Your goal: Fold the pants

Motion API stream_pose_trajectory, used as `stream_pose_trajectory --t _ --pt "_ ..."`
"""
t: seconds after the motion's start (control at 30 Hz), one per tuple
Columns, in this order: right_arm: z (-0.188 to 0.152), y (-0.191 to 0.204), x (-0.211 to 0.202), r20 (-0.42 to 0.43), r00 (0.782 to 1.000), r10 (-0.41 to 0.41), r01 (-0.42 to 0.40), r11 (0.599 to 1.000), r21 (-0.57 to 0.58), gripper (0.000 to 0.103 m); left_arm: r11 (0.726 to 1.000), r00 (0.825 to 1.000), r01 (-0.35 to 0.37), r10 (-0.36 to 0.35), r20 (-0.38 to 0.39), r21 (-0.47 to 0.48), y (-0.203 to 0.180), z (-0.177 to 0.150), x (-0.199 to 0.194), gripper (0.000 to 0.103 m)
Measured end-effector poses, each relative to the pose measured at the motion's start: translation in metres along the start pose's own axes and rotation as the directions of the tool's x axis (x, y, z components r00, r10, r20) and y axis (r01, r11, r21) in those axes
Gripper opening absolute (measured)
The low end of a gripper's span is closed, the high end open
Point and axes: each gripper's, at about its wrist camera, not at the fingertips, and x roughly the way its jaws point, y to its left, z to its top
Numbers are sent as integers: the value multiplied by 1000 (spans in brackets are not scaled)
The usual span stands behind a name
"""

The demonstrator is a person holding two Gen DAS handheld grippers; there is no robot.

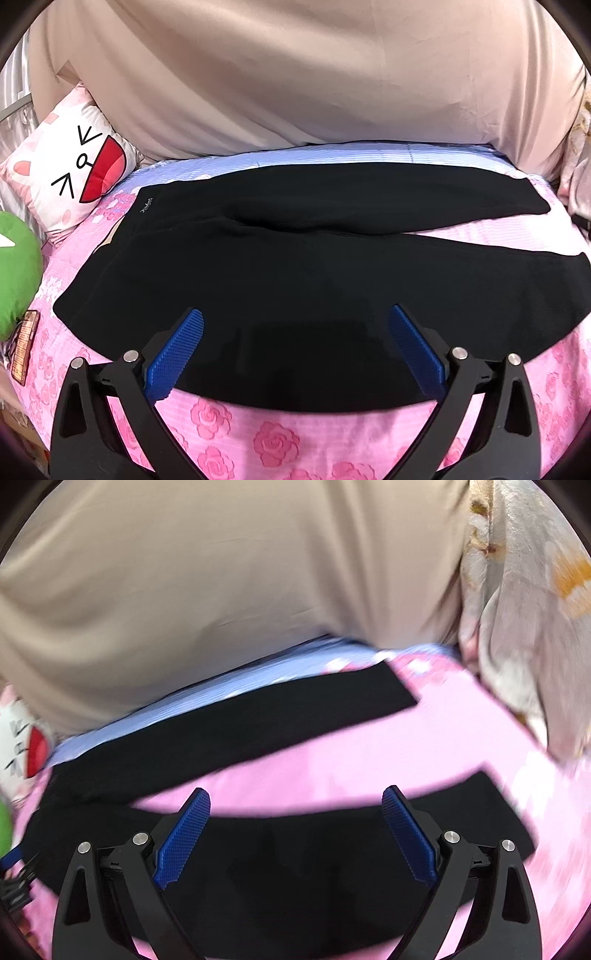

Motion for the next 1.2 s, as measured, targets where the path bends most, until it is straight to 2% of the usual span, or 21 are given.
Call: stream_pose_trajectory --t 0.13,0.33,0.6,0.73,0.77,0.8,0.83,0.87,0.93,1.0,1.07,1.13,1.17,1.2 --pt "50 -46 51 -23 1000 -21 20 1000 -17 92 1000 1000 -18 18 -8 6 -3 7 12 98" --pt "99 -74 138 -81 990 -114 101 984 -147 92 999 998 -46 47 -34 21 -12 17 36 98" --pt "122 -92 212 -168 982 -80 59 990 -127 91 997 995 -61 63 -72 37 -19 25 67 98" --pt "121 -92 232 -210 975 -68 42 991 -126 86 1000 994 12 -12 -106 4 -9 26 78 98" --pt "121 -92 232 -205 977 -62 37 991 -125 72 999 993 34 -35 -116 -12 -3 28 81 98" --pt "122 -90 231 -200 979 -40 16 992 -121 63 998 991 49 -53 -124 -32 5 31 84 98" --pt "123 -91 232 -201 979 -38 14 993 -119 44 997 990 54 -60 -125 -53 16 36 86 98" --pt "125 -90 233 -200 979 -29 6 993 -114 16 996 991 53 -62 -122 -77 30 42 89 98" --pt "125 -87 229 -210 977 34 -55 994 -93 12 993 993 33 -46 -110 -115 58 55 93 98" --pt "122 -78 223 -195 981 5 -33 990 -137 12 989 998 -18 8 -66 -149 100 80 99 98" --pt "119 -75 216 -183 983 3 -27 991 -134 12 983 996 -81 76 -38 -167 135 102 110 98" --pt "119 -76 211 -174 985 9 -29 994 -109 12 968 989 -146 137 -58 -202 186 131 139 98" --pt "119 -76 210 -172 985 8 -26 994 -104 12 952 980 -193 177 -89 -236 212 143 157 98" --pt "121 -79 209 -172 985 6 -23 995 -102 12 945 977 -203 179 -115 -257 233 151 172 98"
